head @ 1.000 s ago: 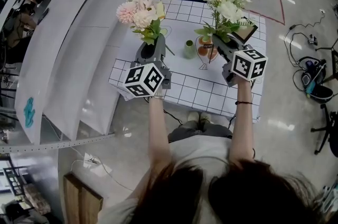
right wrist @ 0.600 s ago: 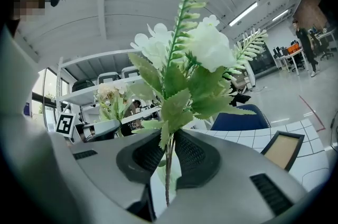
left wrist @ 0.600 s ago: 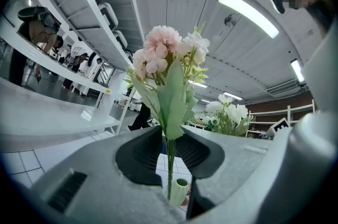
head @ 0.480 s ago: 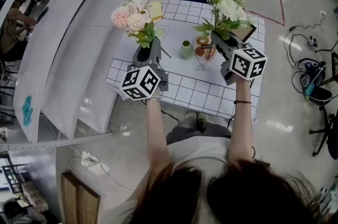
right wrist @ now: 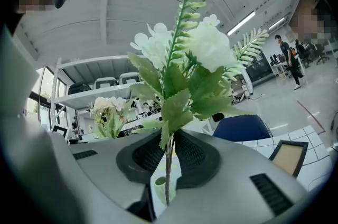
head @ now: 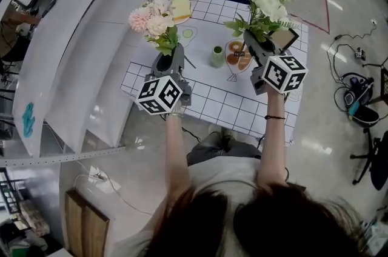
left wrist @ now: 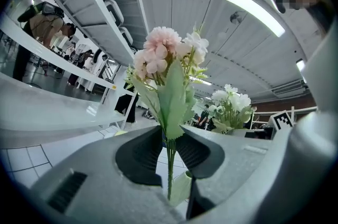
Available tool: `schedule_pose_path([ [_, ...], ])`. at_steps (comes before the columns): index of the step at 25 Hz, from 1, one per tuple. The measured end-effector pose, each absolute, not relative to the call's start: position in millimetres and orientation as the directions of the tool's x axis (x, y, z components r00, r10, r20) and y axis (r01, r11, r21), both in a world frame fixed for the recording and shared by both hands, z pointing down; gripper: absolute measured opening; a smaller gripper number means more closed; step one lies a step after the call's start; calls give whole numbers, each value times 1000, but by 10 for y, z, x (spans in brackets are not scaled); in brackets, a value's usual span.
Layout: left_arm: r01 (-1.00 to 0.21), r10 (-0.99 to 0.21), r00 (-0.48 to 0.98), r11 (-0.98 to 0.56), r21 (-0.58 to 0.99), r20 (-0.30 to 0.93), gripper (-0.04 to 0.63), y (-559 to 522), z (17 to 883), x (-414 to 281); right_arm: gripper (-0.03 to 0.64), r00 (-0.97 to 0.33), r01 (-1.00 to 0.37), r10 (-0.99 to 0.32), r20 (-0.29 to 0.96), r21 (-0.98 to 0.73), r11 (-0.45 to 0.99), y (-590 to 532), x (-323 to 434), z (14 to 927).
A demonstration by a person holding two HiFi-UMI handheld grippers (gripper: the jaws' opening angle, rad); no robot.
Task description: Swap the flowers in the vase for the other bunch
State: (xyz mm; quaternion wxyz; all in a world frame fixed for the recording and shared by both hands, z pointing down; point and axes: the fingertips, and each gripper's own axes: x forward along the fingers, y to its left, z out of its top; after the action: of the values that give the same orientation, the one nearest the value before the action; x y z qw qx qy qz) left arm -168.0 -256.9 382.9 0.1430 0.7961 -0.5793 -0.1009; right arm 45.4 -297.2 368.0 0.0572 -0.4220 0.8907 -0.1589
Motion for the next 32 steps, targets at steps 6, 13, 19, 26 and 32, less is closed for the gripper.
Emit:
schedule_pose_path([
  [6, -888, -947, 319, -288, 357, 30, 79, -2669, 3931, -1744, 54, -611, -747, -791, 1, -330, 577, -3068, 365, 3613],
  [13, -883, -942, 331, -292, 368, 48, 78, -2748, 4021, -1790, 54, -605, -748, -795, -45, -309, 587, -3132, 207, 3512],
  [19, -877, -937, 346, -302, 373, 54, 80, -2772, 4069, -1828, 54, -622, -736, -782, -39, -313, 600, -3186, 56, 3551],
  [26, -873, -936, 347, -298, 386, 63, 78, -2795, 4116, -1870, 54, -641, -725, -767, -37, -299, 620, -3224, -106, 3574],
  [32, -872, -937, 343, -291, 394, 68, 80, -2793, 4153, -1901, 54, -656, -721, -755, -21, -281, 634, -3220, -220, 3654],
])
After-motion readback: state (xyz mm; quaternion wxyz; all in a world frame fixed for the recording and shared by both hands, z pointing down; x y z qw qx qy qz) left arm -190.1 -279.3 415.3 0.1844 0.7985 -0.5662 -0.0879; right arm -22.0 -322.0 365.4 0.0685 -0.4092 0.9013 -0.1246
